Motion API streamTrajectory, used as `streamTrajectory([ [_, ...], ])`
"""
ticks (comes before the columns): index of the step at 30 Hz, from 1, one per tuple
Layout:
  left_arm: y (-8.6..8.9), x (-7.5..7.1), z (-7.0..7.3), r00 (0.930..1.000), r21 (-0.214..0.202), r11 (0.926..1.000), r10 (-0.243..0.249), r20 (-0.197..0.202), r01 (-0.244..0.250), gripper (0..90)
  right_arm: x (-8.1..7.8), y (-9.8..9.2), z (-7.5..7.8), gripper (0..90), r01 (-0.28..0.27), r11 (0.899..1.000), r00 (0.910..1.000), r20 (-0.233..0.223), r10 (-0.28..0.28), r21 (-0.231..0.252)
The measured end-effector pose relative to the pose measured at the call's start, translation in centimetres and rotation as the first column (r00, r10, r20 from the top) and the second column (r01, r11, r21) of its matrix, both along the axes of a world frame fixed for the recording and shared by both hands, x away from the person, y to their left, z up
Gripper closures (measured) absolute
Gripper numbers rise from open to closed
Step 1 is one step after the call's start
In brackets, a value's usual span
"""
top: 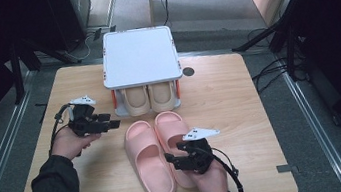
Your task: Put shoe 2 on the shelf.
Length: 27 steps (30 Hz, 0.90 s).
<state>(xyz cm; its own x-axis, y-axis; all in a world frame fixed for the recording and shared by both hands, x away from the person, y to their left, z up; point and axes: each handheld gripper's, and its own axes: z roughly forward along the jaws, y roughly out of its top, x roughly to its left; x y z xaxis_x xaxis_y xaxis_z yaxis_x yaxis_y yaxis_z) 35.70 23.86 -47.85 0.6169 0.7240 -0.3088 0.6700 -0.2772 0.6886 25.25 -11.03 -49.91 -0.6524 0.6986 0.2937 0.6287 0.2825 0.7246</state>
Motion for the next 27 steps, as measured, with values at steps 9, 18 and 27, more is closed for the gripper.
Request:
streamTrajectory([
  [9, 0.2, 0.1, 0.1, 1.0000, -0.010, 0.9999, -0.003, -0.003, 0.003, 38.8, 1.0, 2.5, -1.1, 32.6, 0.035, 0.999, 0.9994, 0.003, -0.035, -0.036],
  [18, 0.9, -0.4, 0.1, 0.9999, -0.013, 0.9998, 0.016, 0.006, -0.016, 39.3, 2.0, 4.9, -1.7, 33.5, 0.089, 0.993, 0.9960, 0.012, -0.088, -0.081],
  [27, 1.3, -0.8, 0.5, 0.9978, -0.017, 0.9989, 0.045, 0.050, -0.044, 41.2, 2.8, 5.0, -2.1, 47.5, 0.125, 0.987, 0.9922, 0.010, -0.125, -0.097],
])
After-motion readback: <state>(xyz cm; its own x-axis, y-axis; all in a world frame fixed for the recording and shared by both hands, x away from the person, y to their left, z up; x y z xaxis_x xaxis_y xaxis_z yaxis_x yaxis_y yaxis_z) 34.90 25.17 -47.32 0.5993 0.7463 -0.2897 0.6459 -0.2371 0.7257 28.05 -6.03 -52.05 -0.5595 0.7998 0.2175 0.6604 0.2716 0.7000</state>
